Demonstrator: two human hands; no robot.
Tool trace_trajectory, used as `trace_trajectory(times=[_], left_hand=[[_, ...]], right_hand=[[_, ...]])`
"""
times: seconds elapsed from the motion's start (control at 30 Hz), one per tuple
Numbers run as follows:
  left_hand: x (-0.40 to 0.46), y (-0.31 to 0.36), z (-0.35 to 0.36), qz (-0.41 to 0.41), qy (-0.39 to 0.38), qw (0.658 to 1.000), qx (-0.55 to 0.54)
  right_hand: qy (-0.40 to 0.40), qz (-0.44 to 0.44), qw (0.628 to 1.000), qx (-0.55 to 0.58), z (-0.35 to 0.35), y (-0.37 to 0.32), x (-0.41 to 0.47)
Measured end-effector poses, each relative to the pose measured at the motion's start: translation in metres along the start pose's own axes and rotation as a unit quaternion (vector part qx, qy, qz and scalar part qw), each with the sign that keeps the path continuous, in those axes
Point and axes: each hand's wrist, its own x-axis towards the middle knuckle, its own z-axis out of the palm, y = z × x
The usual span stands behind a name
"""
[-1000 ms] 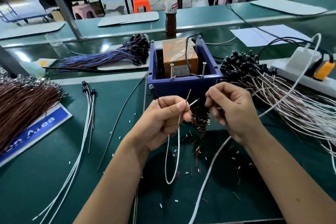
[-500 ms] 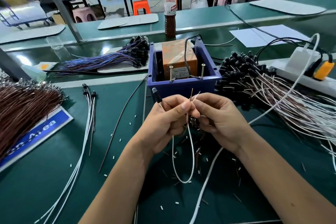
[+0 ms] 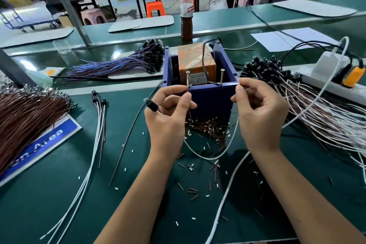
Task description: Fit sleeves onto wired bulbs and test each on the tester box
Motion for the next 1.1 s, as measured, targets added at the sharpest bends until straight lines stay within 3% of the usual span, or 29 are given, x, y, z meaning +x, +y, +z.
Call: trace_trajectory(times=[0.1,0.27,1.1], left_hand=[[0.001,-0.003,0.007,0.058,0.081,0.993,0.064],[0.005,-0.006,0.017,0.084,0.132,0.982,0.108],[0.001,-0.002,0.014,0.109,0.127,0.975,0.144]], right_hand=[[0.004,-0.048,0.998,-0.046,0.006,-0.004,0.002],[-0.001,-0.093,0.993,-0.079,0.014,-0.009,0.002],[-0.023,-0.048,0.997,-0.050,0.009,-0.011,0.000]])
